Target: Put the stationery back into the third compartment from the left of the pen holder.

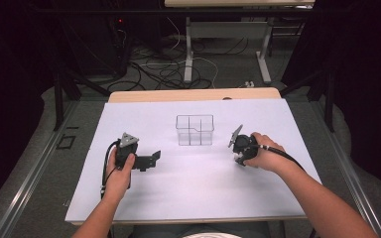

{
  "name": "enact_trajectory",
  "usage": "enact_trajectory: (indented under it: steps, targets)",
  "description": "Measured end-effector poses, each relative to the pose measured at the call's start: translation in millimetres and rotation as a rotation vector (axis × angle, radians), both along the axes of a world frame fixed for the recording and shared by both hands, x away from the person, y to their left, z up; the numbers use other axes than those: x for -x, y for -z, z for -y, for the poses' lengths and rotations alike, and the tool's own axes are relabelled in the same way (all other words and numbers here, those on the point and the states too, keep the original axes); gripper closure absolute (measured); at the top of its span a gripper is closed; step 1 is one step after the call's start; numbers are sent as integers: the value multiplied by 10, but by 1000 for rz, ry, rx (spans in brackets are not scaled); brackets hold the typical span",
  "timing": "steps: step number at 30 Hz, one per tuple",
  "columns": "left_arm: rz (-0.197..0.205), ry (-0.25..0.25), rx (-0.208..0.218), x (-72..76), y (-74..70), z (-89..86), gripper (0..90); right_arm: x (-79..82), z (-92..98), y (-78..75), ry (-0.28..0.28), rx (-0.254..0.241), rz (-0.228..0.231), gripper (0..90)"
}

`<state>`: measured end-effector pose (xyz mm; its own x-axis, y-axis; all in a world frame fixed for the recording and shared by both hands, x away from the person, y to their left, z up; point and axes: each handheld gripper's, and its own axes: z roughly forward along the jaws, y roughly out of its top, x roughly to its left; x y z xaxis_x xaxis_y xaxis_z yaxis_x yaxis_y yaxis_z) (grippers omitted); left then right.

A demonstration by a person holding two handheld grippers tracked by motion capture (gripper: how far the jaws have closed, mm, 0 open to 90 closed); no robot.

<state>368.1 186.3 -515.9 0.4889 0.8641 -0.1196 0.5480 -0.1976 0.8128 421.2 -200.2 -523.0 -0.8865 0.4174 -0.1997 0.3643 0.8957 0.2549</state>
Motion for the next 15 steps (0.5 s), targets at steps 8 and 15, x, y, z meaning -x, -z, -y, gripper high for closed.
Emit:
enact_trajectory:
  steps: [8,15]
  targets:
    - [-2,0,-3,-2,4,3,7,-30,-40,42,-29,15,15,573]
    - [-7,1,2,0,6,6,7,-41,-77,43,-22,27,19,627]
